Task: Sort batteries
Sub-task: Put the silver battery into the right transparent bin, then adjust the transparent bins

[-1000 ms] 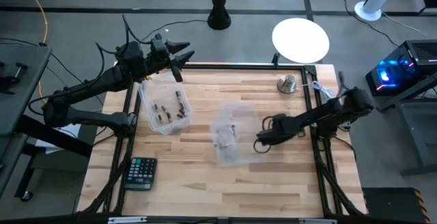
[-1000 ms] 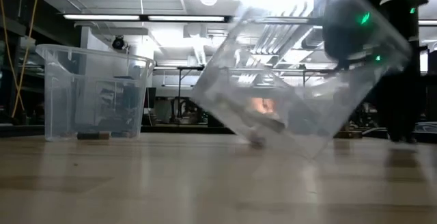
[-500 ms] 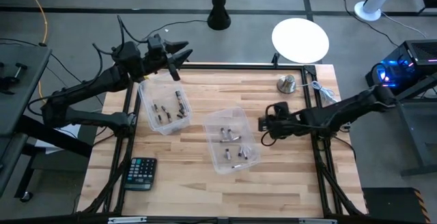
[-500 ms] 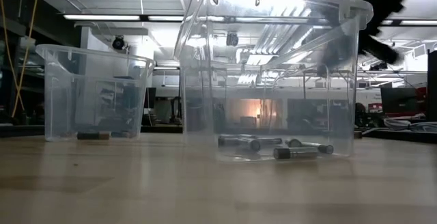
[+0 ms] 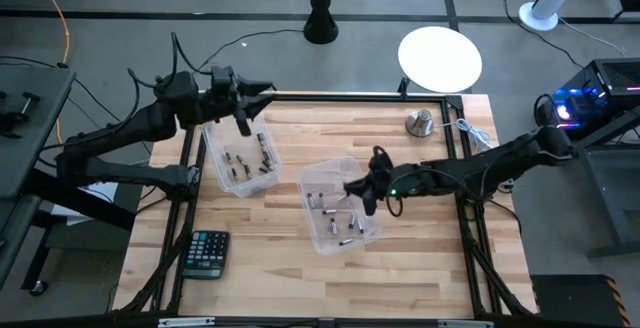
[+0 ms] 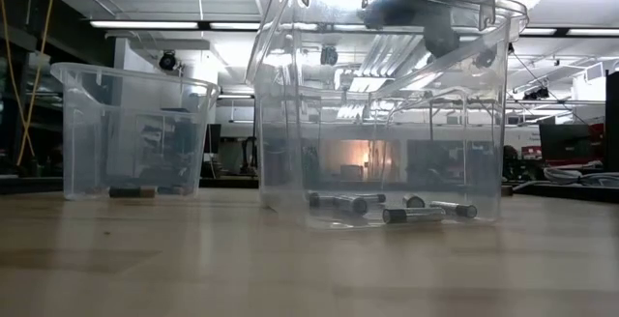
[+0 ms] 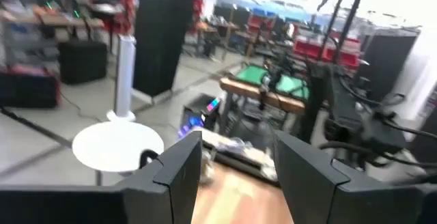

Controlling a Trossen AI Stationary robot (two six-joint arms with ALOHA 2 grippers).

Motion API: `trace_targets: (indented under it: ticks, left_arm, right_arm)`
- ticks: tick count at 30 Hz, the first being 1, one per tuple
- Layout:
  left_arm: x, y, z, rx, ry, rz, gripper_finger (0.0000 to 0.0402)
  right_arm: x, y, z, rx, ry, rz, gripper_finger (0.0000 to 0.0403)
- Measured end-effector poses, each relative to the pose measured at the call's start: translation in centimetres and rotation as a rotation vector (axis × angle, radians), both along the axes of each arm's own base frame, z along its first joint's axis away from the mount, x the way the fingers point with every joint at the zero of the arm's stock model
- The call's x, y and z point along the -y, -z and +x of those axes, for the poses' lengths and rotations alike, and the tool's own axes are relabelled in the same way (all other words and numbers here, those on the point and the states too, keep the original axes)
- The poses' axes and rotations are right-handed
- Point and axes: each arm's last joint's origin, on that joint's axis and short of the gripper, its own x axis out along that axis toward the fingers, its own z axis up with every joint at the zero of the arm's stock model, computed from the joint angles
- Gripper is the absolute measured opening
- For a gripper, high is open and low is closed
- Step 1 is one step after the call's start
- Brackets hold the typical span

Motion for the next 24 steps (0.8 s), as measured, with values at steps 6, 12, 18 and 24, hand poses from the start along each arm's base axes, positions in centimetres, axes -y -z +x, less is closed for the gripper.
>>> trace_targets:
  ticks: [6,12,18,24]
  left_arm:
    - [1.4,0.2,-0.4,-0.03,0.063,-0.058,0.0168]
    - [2.2,0.5,-1.5,-0.078,0.044,-0.072,0.0168]
    - [2.1,5.3,-2.2,-0.519,-0.149,-0.312,0.0108]
    - [3.3,10.0,-1.6,-1.011,-0.166,-0.498,0.0011]
  right_arm:
    - [0.3,0.2,0.5,-0.032,-0.092,-0.014,0.0119]
    - [1.0,-3.3,1.3,-0.006,-0.153,-0.224,0.016]
    - [2.1,-8.5,1.1,-0.129,-0.17,-0.401,0.0147]
    - [3.0,-12.0,-0.7,-0.319,-0.07,-0.572,0.0114]
